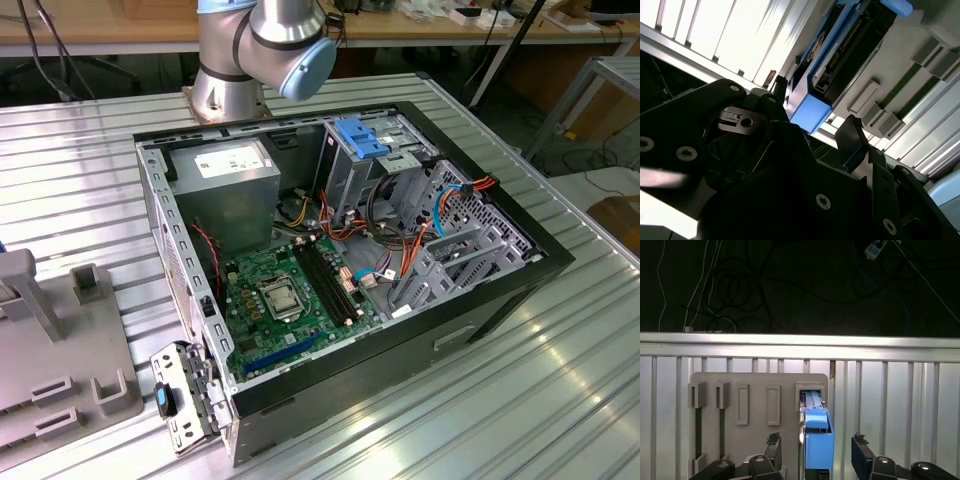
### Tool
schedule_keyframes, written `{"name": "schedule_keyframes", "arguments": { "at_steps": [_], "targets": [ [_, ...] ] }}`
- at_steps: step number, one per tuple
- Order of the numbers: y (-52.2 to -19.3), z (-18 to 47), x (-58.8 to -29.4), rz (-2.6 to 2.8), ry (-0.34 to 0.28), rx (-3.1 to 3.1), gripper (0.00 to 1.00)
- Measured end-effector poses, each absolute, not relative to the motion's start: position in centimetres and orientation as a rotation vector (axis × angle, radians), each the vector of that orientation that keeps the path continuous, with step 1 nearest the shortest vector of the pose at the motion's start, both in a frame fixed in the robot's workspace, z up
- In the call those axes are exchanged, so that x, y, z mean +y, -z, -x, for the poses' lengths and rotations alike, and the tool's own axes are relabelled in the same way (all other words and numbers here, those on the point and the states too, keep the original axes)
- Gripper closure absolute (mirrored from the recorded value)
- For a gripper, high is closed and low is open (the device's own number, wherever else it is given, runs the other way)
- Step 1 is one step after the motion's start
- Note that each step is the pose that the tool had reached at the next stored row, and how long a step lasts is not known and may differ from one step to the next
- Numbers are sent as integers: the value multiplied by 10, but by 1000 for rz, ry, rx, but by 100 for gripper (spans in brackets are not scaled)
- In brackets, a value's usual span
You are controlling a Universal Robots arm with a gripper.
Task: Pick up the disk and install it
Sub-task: 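Pick up the disk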
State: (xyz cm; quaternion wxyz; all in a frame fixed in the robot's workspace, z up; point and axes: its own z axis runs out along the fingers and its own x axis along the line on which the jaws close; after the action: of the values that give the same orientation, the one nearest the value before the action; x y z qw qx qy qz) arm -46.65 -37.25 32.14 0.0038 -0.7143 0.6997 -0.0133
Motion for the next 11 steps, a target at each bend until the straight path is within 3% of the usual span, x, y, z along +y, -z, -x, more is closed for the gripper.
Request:
{"name": "schedule_keyframes", "arguments": {
  "at_steps": [5, 6, 8, 11],
  "targets": [
    [-314, 468, -372, 2239, 42, 2193, 34],
    [-313, 468, -372, 2239, 42, 2193, 35],
    [-312, 469, -372, 2239, 42, 2192, 49],
    [-308, 471, -372, 2238, 44, 2191, 49]
  ]
}}
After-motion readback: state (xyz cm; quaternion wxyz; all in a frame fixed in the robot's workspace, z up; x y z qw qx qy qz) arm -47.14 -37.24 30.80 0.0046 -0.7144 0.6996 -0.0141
